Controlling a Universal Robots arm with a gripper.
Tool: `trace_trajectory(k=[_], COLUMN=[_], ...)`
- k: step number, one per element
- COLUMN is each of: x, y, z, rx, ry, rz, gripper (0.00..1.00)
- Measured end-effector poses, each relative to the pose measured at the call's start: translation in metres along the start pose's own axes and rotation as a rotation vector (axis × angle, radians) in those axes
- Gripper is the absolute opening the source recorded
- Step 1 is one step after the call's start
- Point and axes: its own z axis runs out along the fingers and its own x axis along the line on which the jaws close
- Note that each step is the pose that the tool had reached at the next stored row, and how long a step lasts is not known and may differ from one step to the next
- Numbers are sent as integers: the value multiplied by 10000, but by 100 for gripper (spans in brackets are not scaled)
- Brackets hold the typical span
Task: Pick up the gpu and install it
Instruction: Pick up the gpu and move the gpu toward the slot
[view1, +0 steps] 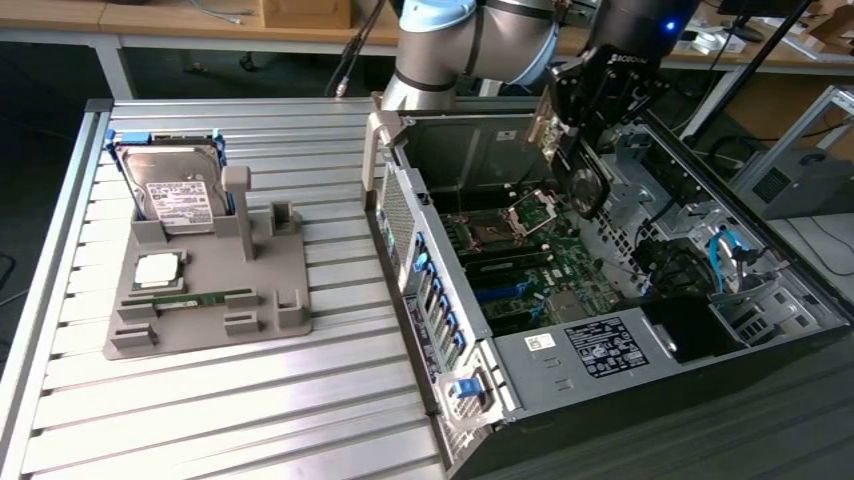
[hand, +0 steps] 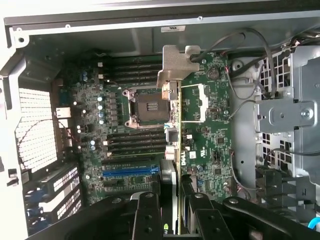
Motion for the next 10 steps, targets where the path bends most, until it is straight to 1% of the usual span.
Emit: trace_trajectory(k=[10], x=[-95], y=[8], z=[53], rx=[3], ry=[0], rz=[0], gripper=[27])
